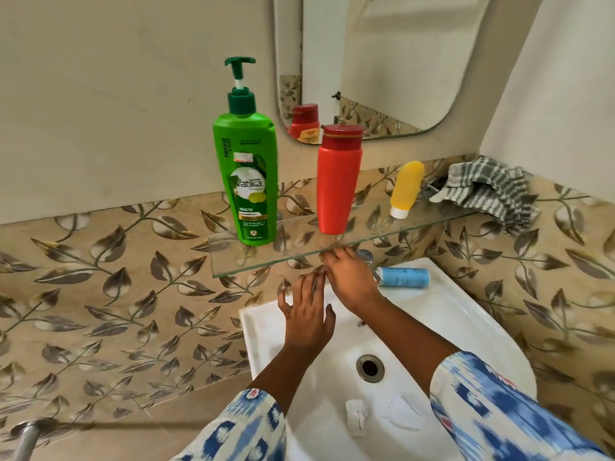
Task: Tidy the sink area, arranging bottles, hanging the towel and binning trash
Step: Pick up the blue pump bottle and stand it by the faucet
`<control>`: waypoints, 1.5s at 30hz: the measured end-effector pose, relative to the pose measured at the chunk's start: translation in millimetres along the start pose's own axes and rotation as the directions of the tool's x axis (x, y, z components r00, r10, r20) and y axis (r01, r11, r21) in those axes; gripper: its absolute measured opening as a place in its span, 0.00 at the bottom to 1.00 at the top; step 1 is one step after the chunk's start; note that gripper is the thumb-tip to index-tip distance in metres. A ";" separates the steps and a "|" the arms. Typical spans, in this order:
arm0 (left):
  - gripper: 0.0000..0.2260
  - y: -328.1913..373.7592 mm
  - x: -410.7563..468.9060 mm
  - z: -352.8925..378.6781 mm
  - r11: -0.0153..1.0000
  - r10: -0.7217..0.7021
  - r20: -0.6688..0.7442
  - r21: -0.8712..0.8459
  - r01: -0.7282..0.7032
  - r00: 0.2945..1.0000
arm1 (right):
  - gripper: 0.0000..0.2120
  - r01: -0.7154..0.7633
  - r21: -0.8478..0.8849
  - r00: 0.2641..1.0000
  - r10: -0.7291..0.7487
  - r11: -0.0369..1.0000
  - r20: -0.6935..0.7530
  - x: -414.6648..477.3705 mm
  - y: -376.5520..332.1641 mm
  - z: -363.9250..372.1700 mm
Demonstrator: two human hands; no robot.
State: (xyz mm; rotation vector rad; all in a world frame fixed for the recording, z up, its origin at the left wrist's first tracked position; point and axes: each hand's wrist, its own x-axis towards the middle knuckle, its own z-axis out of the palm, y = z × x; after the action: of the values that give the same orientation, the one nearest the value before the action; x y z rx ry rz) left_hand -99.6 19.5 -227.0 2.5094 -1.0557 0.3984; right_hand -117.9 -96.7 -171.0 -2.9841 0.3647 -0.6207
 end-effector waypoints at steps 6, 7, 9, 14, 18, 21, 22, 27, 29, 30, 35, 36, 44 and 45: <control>0.28 52.0 5.4 9.2 0.992 0.096 0.008 -0.088 -0.095 0.995 | 0.08 -0.010 0.236 0.914 0.105 0.972 -0.392 -48.2 59.5 -22.4; 0.29 59.2 4.5 11.5 0.990 0.100 0.030 -0.099 -0.097 0.995 | 0.07 -0.052 0.265 0.896 0.162 0.963 -0.413 -54.2 73.5 -21.5; 0.29 70.1 2.6 15.5 0.991 0.107 0.071 -0.085 -0.101 0.992 | 0.07 -0.178 0.327 0.862 0.308 0.928 -0.403 -63.4 103.6 -14.6; 0.35 84.5 9.4 27.7 0.986 0.165 0.085 -0.018 -0.164 0.983 | 0.15 -0.574 0.219 0.805 0.593 0.789 -0.025 -70.9 171.4 13.6; 0.34 87.6 20.6 34.0 0.986 0.155 0.083 0.047 -0.159 0.984 | 0.22 -0.608 0.033 0.782 0.591 0.793 0.197 -59.9 193.6 34.6; 0.30 85.7 25.8 43.3 0.982 0.177 0.032 0.065 -0.178 0.984 | 0.25 -0.527 -0.069 0.806 0.524 0.847 0.274 -43.3 201.1 51.6; 0.28 84.8 26.9 45.5 0.983 0.175 0.022 0.059 -0.176 0.984 | 0.26 -0.490 -0.094 0.821 0.495 0.867 0.285 -37.1 203.0 57.0; 0.27 82.0 28.4 51.7 0.983 0.176 0.016 0.056 -0.177 0.984 | 0.28 -0.336 -0.190 0.873 0.381 0.922 0.306 -13.5 209.5 76.3; 0.27 80.6 28.6 53.5 0.980 0.187 0.007 0.066 -0.187 0.982 | 0.29 -0.296 -0.239 0.872 0.363 0.925 0.328 -10.3 211.0 82.3; 0.27 80.0 29.0 54.2 0.979 0.192 0.008 0.067 -0.192 0.981 | 0.30 -0.278 -0.269 0.872 0.360 0.922 0.332 -9.8 212.6 84.9; 0.26 76.4 31.3 54.7 0.975 0.217 -0.005 0.049 -0.216 0.976 | 0.27 -0.276 -0.306 0.899 0.357 0.911 0.254 -14.8 216.8 89.4; 0.25 75.9 31.5 55.0 0.974 0.223 -0.015 0.044 -0.222 0.975 | 0.26 -0.295 -0.291 0.904 0.364 0.910 0.225 -17.4 217.7 88.9; 0.26 79.0 29.7 51.8 0.974 0.224 0.014 0.027 -0.224 0.974 | 0.27 -0.567 0.180 0.818 0.575 0.804 0.005 -25.1 214.1 79.5; 0.26 79.2 29.5 51.2 0.975 0.222 0.022 0.025 -0.222 0.975 | 0.27 -0.576 0.256 0.804 0.595 0.776 0.004 -24.2 212.2 79.7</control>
State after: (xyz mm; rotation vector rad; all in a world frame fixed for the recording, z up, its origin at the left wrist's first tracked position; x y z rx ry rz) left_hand -131.8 -72.8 -241.5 2.4297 -1.3529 0.4553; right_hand -153.4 -294.7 -278.3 -2.4046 1.0837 -0.6427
